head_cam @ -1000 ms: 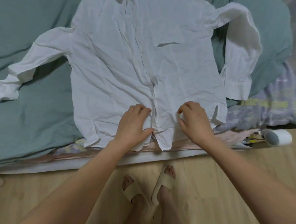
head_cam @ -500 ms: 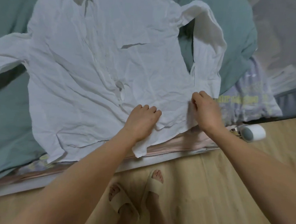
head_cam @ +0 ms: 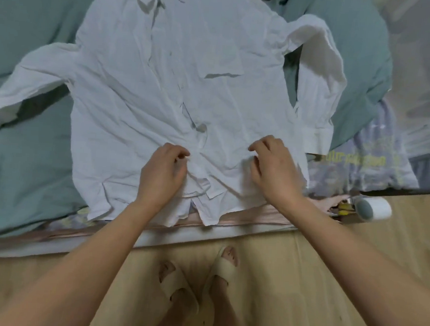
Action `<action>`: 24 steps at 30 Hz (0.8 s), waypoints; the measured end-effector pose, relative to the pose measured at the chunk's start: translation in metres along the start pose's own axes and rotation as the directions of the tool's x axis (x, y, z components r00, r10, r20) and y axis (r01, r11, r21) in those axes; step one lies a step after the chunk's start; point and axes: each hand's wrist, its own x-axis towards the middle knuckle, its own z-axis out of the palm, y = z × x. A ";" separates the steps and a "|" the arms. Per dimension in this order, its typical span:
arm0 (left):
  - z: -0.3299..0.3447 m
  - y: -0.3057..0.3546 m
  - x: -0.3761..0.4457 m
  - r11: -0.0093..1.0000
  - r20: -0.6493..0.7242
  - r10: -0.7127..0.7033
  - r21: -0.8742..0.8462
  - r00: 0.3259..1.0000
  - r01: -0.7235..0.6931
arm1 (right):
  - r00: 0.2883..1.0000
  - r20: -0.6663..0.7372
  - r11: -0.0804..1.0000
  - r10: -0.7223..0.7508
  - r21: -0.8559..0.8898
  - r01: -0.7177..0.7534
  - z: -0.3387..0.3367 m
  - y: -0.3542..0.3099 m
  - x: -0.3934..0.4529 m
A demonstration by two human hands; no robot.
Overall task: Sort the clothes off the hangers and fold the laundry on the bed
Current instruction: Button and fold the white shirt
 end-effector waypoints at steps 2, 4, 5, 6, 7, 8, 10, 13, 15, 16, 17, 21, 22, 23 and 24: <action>-0.022 -0.039 -0.016 0.991 -0.041 -0.060 0.117 0.997 0.065 | 0.971 0.124 0.976 -0.206 0.101 0.194 0.025 -0.047 0.007; -0.041 -0.077 -0.034 0.955 0.000 -0.091 0.284 0.996 0.088 | 0.889 0.255 0.925 -0.380 0.091 0.369 0.053 -0.085 0.011; -0.048 -0.093 -0.042 0.922 0.050 -0.112 0.377 0.992 0.085 | 0.845 0.334 0.902 -0.419 0.043 0.430 0.066 -0.101 0.013; -0.054 -0.108 -0.050 0.887 0.105 -0.138 0.455 0.985 0.076 | 0.815 0.398 0.885 -0.422 -0.014 0.466 0.078 -0.114 0.013; -0.059 -0.119 -0.056 0.856 0.151 -0.158 0.514 0.976 0.059 | 0.803 0.431 0.870 -0.411 -0.078 0.487 0.089 -0.123 0.014; -0.062 -0.128 -0.061 0.830 0.180 -0.158 0.556 0.971 0.032 | 0.810 0.430 0.859 -0.399 -0.135 0.494 0.097 -0.130 0.013; -0.065 -0.142 -0.068 0.801 0.194 -0.108 0.598 0.975 -0.030 | 0.841 0.403 0.850 -0.362 -0.228 0.476 0.108 -0.140 0.011; -0.066 -0.155 -0.071 0.813 0.161 0.016 0.573 0.987 -0.107 | 0.858 0.367 0.813 -0.359 -0.329 0.481 0.120 -0.148 0.012; -0.069 -0.159 -0.072 0.865 0.112 0.067 0.490 0.991 -0.113 | 0.873 0.337 0.847 -0.353 -0.280 0.451 0.118 -0.154 0.011; -0.074 -0.161 -0.074 0.897 0.084 0.064 0.433 0.994 -0.094 | 0.886 0.297 0.881 -0.356 -0.210 0.424 0.115 -0.157 0.010; -0.081 -0.162 -0.077 0.923 0.058 0.051 0.379 0.997 -0.069 | 0.898 0.256 0.908 -0.359 -0.126 0.399 0.113 -0.161 0.007; -0.112 -0.176 -0.095 0.958 0.113 -0.073 0.285 0.991 0.039 | 0.870 0.272 0.912 -0.410 0.120 0.392 0.103 -0.183 -0.011; -0.118 -0.180 -0.097 0.957 0.162 -0.109 0.283 0.981 0.060 | 0.848 0.320 0.906 -0.423 0.135 0.401 0.103 -0.186 -0.015; -0.123 -0.183 -0.098 0.954 0.191 -0.142 0.288 0.971 0.083 | 0.817 0.393 0.905 -0.423 0.134 0.404 0.104 -0.187 -0.018; -0.126 -0.184 -0.096 0.945 0.197 -0.171 0.312 0.965 0.103 | 0.782 0.477 0.911 -0.401 0.119 0.394 0.105 -0.188 -0.018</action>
